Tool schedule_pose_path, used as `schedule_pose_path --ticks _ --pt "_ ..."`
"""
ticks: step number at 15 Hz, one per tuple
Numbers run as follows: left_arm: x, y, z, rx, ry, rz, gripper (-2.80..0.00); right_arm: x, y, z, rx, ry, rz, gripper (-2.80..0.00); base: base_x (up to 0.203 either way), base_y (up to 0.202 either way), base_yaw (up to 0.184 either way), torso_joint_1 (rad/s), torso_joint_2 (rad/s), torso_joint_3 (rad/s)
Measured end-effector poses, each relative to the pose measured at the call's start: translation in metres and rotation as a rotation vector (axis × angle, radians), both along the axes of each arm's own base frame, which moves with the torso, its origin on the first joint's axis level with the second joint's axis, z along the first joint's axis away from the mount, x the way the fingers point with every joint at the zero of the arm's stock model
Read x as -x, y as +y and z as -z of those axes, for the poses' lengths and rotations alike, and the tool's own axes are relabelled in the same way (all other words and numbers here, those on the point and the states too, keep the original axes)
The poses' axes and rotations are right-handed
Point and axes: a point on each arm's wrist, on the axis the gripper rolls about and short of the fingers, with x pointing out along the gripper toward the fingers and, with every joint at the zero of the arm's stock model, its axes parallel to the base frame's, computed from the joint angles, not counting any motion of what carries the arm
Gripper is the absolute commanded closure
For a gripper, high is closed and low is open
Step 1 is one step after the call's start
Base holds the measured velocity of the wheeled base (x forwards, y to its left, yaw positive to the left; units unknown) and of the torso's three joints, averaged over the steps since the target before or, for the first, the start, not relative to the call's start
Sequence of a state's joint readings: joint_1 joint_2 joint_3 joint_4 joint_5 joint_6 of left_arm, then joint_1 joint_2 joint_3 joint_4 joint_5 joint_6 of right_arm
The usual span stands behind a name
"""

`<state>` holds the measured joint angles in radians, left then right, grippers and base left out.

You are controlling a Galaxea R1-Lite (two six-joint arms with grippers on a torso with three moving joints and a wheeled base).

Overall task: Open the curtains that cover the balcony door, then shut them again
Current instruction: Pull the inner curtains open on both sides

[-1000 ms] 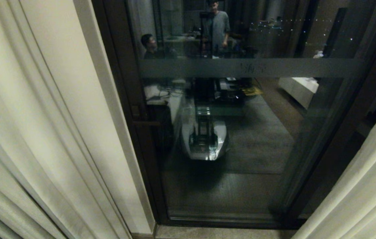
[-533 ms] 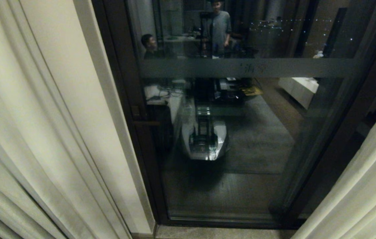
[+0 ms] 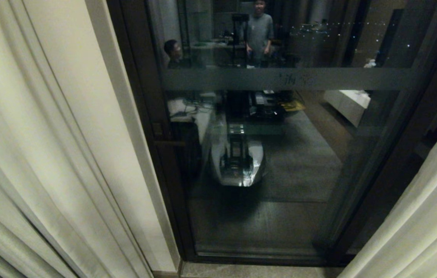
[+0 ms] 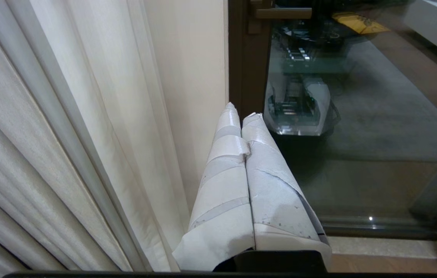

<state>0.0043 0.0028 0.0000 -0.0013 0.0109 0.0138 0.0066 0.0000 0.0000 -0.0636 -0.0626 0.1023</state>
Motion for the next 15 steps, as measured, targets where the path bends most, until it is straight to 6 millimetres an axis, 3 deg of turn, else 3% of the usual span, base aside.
schedule_pose_path --ticks 15 --pt "0.0 0.0 0.0 0.001 0.0 0.0 0.0 0.0 0.0 0.0 -0.001 0.0 0.0 0.0 0.0 0.0 0.0 0.0 0.0 0.0"
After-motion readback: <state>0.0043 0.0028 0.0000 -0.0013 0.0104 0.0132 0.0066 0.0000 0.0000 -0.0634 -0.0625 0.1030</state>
